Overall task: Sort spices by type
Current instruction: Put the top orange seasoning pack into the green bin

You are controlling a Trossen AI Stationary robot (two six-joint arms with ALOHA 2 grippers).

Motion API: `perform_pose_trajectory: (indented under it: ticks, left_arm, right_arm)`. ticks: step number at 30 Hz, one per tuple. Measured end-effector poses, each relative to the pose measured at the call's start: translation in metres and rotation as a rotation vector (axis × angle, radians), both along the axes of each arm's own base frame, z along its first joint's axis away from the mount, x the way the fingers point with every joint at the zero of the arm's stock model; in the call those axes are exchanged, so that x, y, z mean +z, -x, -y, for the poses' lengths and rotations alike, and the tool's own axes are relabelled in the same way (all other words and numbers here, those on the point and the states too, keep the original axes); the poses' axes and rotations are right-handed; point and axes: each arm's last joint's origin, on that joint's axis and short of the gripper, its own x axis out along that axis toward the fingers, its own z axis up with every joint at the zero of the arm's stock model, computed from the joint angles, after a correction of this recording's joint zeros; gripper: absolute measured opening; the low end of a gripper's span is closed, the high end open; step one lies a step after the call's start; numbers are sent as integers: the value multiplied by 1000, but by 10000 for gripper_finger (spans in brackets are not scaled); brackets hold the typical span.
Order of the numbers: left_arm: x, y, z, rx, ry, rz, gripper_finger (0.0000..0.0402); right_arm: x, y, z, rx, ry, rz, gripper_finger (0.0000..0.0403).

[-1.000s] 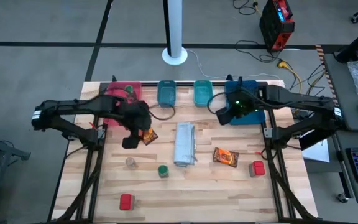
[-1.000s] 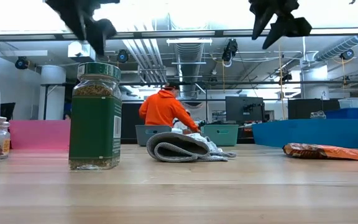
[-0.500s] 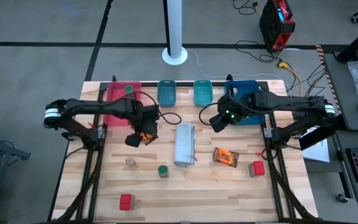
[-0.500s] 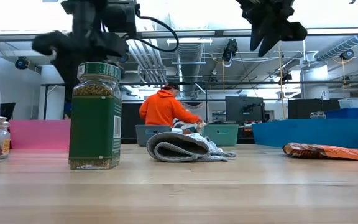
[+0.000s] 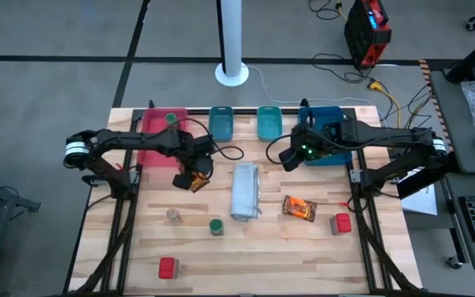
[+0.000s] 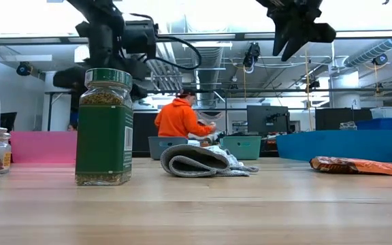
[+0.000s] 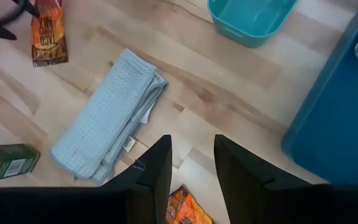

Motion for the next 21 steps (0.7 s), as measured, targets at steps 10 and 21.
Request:
perform_pose_trajectory:
  ticks: [10, 21]
  left_arm:
    - [-37, -9, -8, -9, 32, -132, 244]
    - [-53, -14, -18, 18, 38, -147, 244]
  right_arm:
    - [0, 0, 1, -24, 13, 2, 136]
    - [0, 0, 1, -39, 6, 10, 143]
